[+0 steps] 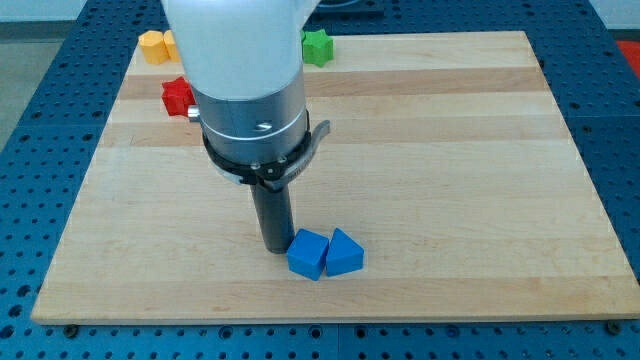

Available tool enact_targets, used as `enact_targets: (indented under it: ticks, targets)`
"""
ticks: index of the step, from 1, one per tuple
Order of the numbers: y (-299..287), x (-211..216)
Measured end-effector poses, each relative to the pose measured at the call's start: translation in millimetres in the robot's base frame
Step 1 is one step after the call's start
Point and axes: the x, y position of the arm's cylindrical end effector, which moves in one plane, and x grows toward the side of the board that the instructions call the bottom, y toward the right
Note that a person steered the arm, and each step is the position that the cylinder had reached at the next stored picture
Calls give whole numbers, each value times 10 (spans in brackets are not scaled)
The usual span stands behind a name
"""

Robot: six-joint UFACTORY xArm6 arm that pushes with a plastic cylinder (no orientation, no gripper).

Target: Push red circle towards bottom left of the board

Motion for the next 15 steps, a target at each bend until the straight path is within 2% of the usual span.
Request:
enact_targets:
  ticks: [2, 3, 7, 10, 12, 14, 15]
  targets:
    - [-191, -515]
    - [-346, -586]
    - [-362, -607]
    - [-362, -1167]
    - [-359, -1206]
    - [-184, -1714]
    - [-208, -1831]
